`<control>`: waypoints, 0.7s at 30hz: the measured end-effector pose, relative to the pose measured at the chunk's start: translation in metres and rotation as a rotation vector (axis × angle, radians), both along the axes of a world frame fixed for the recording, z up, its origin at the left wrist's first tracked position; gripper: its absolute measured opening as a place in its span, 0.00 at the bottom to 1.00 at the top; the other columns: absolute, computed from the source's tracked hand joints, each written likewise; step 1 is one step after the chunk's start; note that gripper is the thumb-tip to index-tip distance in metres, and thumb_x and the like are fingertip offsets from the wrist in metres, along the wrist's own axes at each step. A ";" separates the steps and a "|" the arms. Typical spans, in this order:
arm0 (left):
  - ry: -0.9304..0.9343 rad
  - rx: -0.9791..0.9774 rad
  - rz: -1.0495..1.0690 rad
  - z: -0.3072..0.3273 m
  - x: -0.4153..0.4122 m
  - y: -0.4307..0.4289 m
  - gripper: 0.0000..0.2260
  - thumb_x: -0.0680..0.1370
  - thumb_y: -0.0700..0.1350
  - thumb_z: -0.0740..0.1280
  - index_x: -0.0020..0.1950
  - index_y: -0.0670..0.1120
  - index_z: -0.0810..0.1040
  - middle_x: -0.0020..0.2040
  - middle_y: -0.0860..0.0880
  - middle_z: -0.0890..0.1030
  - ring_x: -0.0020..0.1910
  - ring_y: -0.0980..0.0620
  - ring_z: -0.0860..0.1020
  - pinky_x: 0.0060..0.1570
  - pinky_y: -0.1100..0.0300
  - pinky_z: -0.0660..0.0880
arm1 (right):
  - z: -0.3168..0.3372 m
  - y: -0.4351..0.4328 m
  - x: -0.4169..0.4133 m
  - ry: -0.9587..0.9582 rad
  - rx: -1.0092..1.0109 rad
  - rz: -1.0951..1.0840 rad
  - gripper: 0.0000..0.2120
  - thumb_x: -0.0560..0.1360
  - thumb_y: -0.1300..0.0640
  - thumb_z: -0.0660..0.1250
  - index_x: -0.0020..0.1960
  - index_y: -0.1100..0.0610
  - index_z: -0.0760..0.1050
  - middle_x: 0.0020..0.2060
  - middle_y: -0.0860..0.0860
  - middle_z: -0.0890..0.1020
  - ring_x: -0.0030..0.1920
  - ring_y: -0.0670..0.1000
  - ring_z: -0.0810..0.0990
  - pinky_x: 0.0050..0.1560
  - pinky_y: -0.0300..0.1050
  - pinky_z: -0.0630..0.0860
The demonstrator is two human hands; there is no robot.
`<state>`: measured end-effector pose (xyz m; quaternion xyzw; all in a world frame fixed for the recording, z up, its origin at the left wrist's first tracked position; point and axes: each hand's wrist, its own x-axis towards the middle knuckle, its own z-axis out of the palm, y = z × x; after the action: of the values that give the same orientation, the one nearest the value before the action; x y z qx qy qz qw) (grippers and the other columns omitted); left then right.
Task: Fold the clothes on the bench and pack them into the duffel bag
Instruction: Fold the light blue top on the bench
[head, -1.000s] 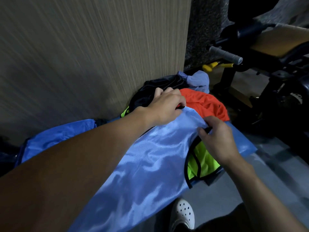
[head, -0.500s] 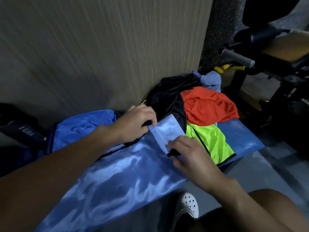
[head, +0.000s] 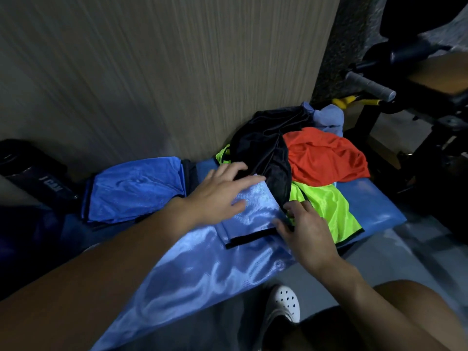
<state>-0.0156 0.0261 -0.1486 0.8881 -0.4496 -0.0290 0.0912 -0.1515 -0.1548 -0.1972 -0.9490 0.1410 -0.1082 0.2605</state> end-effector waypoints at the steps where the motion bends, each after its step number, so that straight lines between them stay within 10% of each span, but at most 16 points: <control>1: -0.069 0.064 -0.020 -0.003 -0.001 -0.008 0.29 0.79 0.52 0.65 0.78 0.62 0.59 0.77 0.50 0.57 0.73 0.49 0.56 0.69 0.50 0.58 | -0.001 0.001 0.001 0.020 -0.005 0.006 0.17 0.75 0.48 0.69 0.60 0.52 0.74 0.49 0.50 0.76 0.53 0.57 0.77 0.53 0.53 0.71; 9: -0.145 0.198 0.092 -0.019 0.003 -0.018 0.35 0.80 0.52 0.65 0.80 0.63 0.46 0.79 0.46 0.49 0.75 0.46 0.52 0.69 0.49 0.57 | -0.003 -0.004 0.004 0.076 -0.069 0.010 0.19 0.72 0.49 0.70 0.61 0.53 0.74 0.50 0.52 0.76 0.55 0.58 0.75 0.54 0.54 0.69; 15: -0.054 -0.266 0.356 -0.022 -0.028 0.040 0.23 0.78 0.52 0.61 0.72 0.48 0.70 0.63 0.48 0.76 0.61 0.43 0.71 0.61 0.46 0.70 | 0.013 -0.002 0.008 -0.222 -0.118 0.145 0.12 0.71 0.57 0.70 0.54 0.56 0.78 0.45 0.53 0.78 0.47 0.61 0.77 0.47 0.56 0.73; 21: 0.020 -0.556 0.777 -0.048 -0.101 0.151 0.12 0.76 0.46 0.63 0.54 0.42 0.80 0.48 0.44 0.82 0.48 0.46 0.79 0.53 0.53 0.74 | 0.029 0.069 0.041 -0.130 0.032 0.573 0.14 0.69 0.58 0.61 0.51 0.60 0.79 0.43 0.55 0.80 0.46 0.60 0.79 0.49 0.54 0.76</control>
<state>-0.1164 0.1771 -0.1970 0.9320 -0.0742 0.1202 0.3337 -0.1109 -0.0858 -0.1686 -0.9370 -0.1480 -0.0886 0.3038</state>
